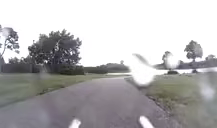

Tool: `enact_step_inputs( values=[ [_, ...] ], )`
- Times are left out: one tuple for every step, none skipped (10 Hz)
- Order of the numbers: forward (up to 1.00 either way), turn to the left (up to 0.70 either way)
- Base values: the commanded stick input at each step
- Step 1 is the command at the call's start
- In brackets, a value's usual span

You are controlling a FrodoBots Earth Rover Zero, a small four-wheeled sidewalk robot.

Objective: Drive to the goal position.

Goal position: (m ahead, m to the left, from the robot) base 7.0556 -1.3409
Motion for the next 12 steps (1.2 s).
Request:
enact_step_inputs(
  values=[
    [0.7,0.0],
    [0.7,0.0],
    [0.7,0.0],
    [0.7,0.0],
    [0.7,0.0],
    [0.7,0.0],
    [0.7,0.0],
    [0.7,0.0],
    [0.7,0.0],
    [0.7,0.0],
    [0.7,0.0],
    [0.7,0.0]
  ],
)
